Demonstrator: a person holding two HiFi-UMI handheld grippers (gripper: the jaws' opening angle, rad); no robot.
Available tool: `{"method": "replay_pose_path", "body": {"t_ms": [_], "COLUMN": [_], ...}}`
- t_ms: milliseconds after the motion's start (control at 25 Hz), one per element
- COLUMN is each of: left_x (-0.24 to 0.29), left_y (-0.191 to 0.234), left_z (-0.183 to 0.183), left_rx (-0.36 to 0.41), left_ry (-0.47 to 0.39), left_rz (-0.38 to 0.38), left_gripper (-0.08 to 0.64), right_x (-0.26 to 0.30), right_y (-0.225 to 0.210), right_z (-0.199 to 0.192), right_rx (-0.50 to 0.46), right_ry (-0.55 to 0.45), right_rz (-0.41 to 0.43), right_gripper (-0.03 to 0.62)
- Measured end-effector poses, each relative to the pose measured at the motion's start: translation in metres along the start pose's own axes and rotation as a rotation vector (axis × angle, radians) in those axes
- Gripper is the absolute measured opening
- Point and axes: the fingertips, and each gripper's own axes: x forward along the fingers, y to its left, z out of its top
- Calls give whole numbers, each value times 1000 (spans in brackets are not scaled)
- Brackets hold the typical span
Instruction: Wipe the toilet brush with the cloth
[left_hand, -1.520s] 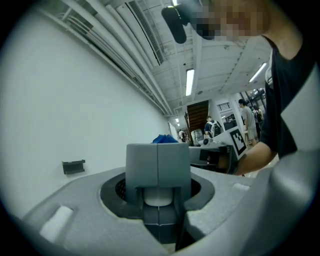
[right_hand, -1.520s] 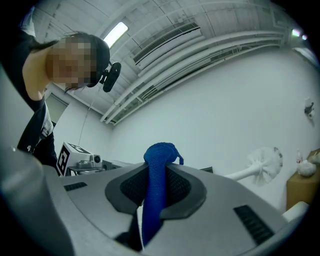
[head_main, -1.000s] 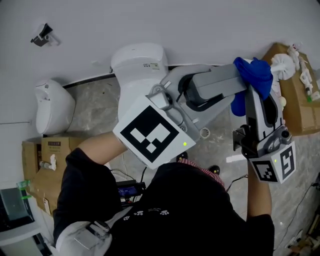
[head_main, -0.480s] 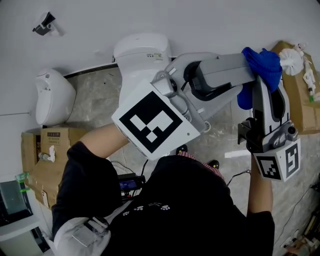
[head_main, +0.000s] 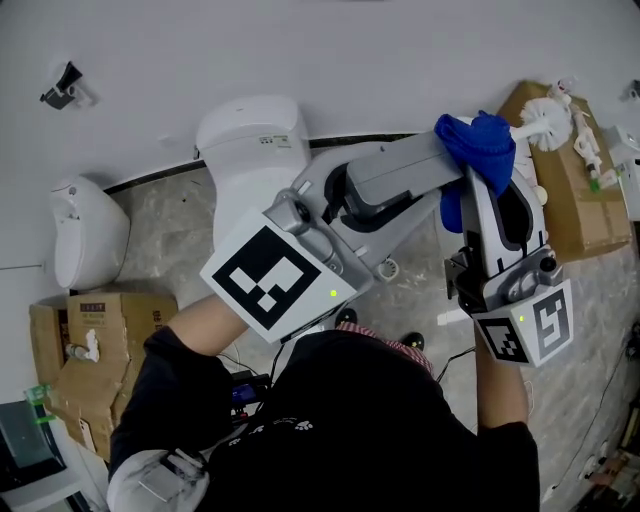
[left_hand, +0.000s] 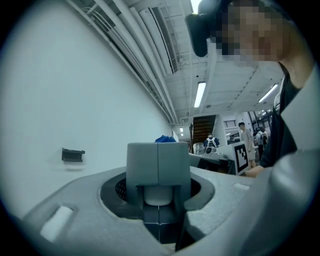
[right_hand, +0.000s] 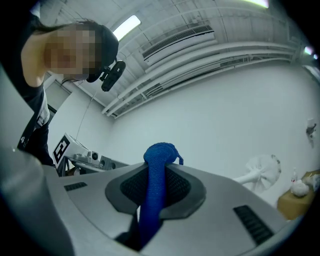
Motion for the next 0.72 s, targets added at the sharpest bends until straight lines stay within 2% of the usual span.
{"method": "replay_pose_path", "body": {"t_ms": [200,400,720], "left_x": [-2,-2,-5], "left_y": [-2,-1,-2], "left_z": [4,2,3], "left_rx": [-7,-55,-67], "left_ry": [1,0,0], "left_rz": [9,-4,-3], "left_gripper": [160,160,160], "right_x": [1,2,1], "right_y": [2,2,2], "right_z": [3,2,2], "right_rx": [-48,-84,-112], "right_ry": [9,27,25], "right_rz": [-3,-18,-59], "right_gripper": [64,64,64]}}
